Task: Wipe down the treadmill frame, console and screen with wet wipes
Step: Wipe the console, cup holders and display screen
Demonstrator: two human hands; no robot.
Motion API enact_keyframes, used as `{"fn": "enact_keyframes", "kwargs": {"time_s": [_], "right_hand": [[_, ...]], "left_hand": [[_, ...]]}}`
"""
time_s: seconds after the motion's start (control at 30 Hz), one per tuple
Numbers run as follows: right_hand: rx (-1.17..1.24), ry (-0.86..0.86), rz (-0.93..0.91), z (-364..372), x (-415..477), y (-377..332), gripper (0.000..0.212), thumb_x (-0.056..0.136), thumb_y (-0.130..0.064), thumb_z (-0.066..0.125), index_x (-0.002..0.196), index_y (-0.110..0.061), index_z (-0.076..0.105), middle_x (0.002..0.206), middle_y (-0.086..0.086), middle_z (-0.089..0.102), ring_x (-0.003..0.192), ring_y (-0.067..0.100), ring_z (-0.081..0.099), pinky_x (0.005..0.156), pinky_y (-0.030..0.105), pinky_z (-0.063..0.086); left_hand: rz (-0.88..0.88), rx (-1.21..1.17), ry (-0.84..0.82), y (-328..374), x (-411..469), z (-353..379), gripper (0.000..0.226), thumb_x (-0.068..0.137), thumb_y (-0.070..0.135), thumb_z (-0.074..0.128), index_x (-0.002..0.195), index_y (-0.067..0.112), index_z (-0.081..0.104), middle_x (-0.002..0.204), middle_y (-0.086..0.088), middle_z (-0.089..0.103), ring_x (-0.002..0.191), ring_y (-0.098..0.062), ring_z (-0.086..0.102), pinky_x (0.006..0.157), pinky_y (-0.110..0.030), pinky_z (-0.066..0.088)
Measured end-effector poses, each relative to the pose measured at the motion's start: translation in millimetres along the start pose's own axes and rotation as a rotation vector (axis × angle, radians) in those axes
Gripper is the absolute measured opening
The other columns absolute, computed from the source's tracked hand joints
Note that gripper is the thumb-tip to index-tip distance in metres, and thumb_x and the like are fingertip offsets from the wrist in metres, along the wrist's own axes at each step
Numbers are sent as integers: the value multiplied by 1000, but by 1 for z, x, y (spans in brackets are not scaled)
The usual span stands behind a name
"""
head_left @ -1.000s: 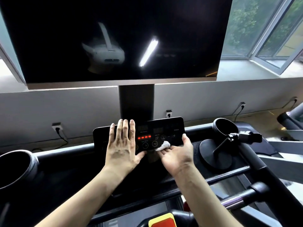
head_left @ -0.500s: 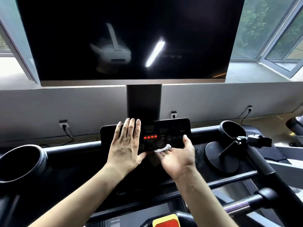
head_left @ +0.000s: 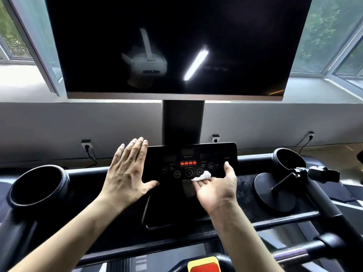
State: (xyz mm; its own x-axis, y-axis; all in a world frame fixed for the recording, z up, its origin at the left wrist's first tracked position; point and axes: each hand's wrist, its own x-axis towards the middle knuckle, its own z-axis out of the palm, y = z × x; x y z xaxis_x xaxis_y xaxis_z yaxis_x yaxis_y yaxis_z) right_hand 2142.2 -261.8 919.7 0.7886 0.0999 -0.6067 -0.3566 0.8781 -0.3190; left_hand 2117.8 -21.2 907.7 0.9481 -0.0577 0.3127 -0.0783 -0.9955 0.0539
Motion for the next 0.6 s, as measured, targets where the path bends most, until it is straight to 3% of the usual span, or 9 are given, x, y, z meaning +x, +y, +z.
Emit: {"fn": "enact_keyframes", "kwargs": {"time_s": [0.1,0.27,0.33,0.37,0.4,0.47,0.53,0.57,0.6], "right_hand": [[12,-10,28,-6,-2,-25,82,97,-57,51,135,14,38,132,35,51,130,49,50,117,57,36],[-12,74,-164,-24,10,-71,75,100,-57,43,130,12,47,134,30,54,129,43,54,115,53,39],[-28,105,-252,-21,14,-69,65,100,-57,42,121,3,56,116,21,64,107,31,67,101,46,51],[-25,135,-280,-17,15,-64,53,101,-56,43,110,-6,58,97,11,65,85,19,67,85,35,56],[-33,162,-285,-10,15,-57,39,101,-54,44,97,-16,53,75,2,55,62,10,55,67,23,53],[-49,176,-240,4,11,-37,32,101,-51,46,84,-25,41,58,-6,31,45,7,32,50,16,40],[-47,112,-132,8,9,-18,38,99,-54,48,88,-18,47,66,-7,33,48,6,36,48,16,42],[-27,60,-77,7,7,-12,46,98,-56,50,97,-10,52,75,-9,42,56,6,47,53,18,48],[-39,41,-30,5,5,-10,59,97,-56,52,114,0,53,93,-9,55,76,10,63,68,24,56]], "left_hand": [[-22,-30,-24,-3,-3,2,128,62,66,85,160,7,27,165,-10,32,154,-24,27,125,-46,24],[-65,-102,5,2,-3,-1,124,58,56,91,157,7,35,160,-10,40,150,-25,34,122,-41,28],[-73,-114,2,3,-2,-2,124,59,55,92,158,8,35,161,-10,40,151,-25,33,122,-40,28],[-77,-118,3,3,-3,-2,124,59,56,92,158,8,34,161,-10,39,151,-25,32,122,-41,28],[-81,-119,1,3,-3,-1,124,60,56,91,159,8,33,162,-10,38,152,-24,32,122,-41,29],[-82,-119,-2,4,-3,-1,125,61,57,90,159,9,31,163,-9,36,152,-24,30,122,-41,29],[-87,-122,1,5,-3,-2,125,60,57,90,159,9,31,163,-8,36,152,-24,30,122,-41,30],[-91,-121,0,5,-3,-2,125,60,57,91,159,9,31,163,-9,37,152,-24,31,121,-41,31],[-92,-118,-2,6,-4,-3,126,60,58,91,159,9,31,163,-9,37,152,-24,31,121,-41,31]]}}
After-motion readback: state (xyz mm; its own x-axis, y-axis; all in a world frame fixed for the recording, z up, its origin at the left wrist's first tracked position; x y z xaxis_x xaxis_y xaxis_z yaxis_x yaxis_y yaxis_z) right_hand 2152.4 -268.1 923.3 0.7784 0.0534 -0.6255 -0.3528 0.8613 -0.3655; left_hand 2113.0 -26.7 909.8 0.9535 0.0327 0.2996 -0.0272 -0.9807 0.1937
